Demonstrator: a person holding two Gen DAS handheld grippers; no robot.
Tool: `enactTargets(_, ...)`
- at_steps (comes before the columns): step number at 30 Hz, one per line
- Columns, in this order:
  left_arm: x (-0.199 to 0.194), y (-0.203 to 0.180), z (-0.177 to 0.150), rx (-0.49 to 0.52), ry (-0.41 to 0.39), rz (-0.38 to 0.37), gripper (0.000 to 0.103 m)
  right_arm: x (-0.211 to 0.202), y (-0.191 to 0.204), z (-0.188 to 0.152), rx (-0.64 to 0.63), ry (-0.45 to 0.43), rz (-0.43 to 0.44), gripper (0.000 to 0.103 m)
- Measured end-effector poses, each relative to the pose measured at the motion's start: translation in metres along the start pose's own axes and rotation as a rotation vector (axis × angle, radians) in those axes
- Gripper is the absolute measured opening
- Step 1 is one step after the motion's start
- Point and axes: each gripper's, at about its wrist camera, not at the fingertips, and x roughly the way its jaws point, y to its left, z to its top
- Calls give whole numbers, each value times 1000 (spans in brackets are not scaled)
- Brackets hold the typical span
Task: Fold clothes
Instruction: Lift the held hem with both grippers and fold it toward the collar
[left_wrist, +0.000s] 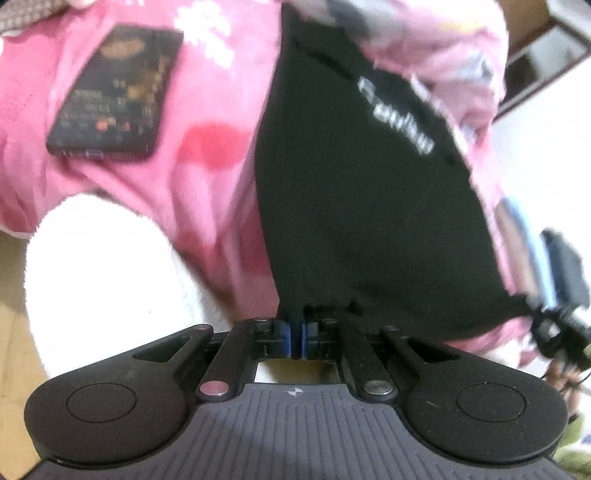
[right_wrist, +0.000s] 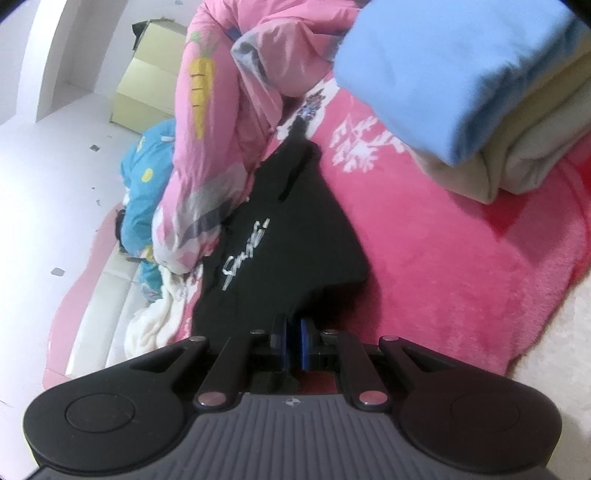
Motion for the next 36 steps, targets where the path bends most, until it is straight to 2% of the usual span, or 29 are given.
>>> enactTargets(8, -25, -5, 12, -46, -130, -96, 3, 0, 17, 14, -23, -25, 53, 8)
enactTargets(21, -12, -17, 49, -101, -254, -151, 3, 15, 51, 47, -101, -53, 97, 8)
enactTargets(27, -3, -16, 77, -124, -307, -160, 3, 33, 69, 73, -143, -73, 110, 8)
enactTargets(36, 25, -22, 139, -171, -377, -138, 3, 75, 93, 124, -183, -99, 141, 8)
